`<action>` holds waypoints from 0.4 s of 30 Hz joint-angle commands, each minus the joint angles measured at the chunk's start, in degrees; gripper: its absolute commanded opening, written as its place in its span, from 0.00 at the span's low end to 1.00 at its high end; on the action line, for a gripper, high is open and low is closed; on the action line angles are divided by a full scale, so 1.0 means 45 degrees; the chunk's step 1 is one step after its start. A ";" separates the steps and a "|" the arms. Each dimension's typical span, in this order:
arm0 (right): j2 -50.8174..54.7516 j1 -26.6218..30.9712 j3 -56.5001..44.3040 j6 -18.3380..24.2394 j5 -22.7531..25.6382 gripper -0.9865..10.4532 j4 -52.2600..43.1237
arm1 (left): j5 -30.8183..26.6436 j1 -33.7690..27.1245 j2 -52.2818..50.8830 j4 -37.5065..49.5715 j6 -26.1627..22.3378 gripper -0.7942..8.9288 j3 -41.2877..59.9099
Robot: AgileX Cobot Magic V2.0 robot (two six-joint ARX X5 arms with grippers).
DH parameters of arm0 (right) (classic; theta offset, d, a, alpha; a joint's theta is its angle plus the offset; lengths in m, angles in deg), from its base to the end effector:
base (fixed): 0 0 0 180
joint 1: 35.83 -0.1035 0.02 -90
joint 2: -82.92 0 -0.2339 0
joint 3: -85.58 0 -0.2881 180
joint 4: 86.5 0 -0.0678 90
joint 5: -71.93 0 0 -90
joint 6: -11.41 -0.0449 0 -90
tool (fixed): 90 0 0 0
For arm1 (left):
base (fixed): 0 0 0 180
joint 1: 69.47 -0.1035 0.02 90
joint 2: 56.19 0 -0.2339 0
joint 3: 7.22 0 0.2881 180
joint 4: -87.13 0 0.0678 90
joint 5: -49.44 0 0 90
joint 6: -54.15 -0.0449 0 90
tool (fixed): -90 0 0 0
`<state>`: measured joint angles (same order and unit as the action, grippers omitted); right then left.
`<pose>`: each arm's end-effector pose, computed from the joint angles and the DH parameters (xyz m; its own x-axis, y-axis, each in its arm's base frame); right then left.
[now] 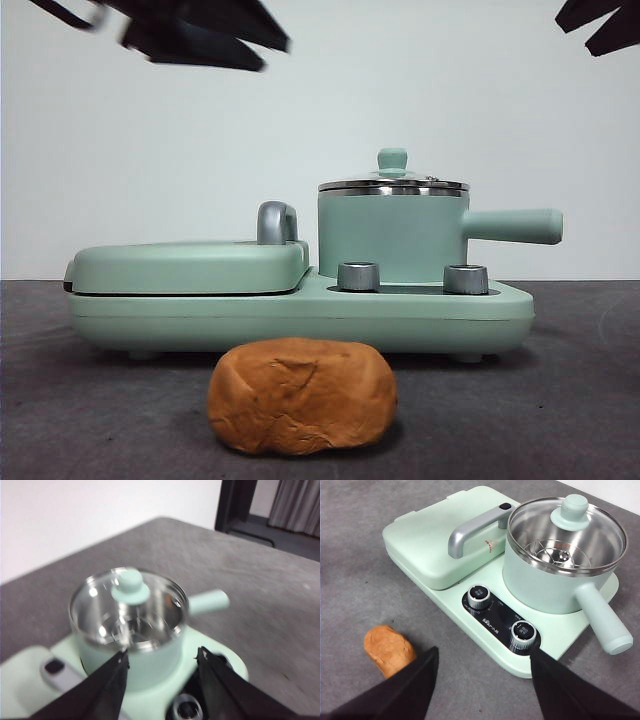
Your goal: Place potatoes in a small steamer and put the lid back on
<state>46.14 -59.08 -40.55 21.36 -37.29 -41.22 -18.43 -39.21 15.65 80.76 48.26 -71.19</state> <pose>0.1827 0.0946 0.2762 0.6347 0.6310 -0.4461 -0.7047 0.7095 0.0009 0.2839 -0.1852 0.2594 0.5857 -0.7778 -0.2279 0.7999 0.6001 0.0073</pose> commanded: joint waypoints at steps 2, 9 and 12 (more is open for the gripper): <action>-0.0044 -0.0078 0.0219 -0.0481 0.0049 0.34 -0.0180 | -0.0957 0.0554 0.1481 0.1812 0.0243 0.31 -0.0607; -0.0044 -0.0078 0.0219 -0.0563 0.0053 0.34 -0.0180 | -0.1297 0.1035 0.4036 0.2346 0.0228 0.31 -0.2249; -0.0044 -0.0078 0.0219 -0.0568 0.0049 0.34 -0.0180 | -0.1302 0.1088 0.5071 0.2346 0.0228 0.32 -0.3167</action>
<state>46.14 -59.08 -40.55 19.66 -37.29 -41.46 -24.14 -34.84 37.02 90.62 49.07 -83.43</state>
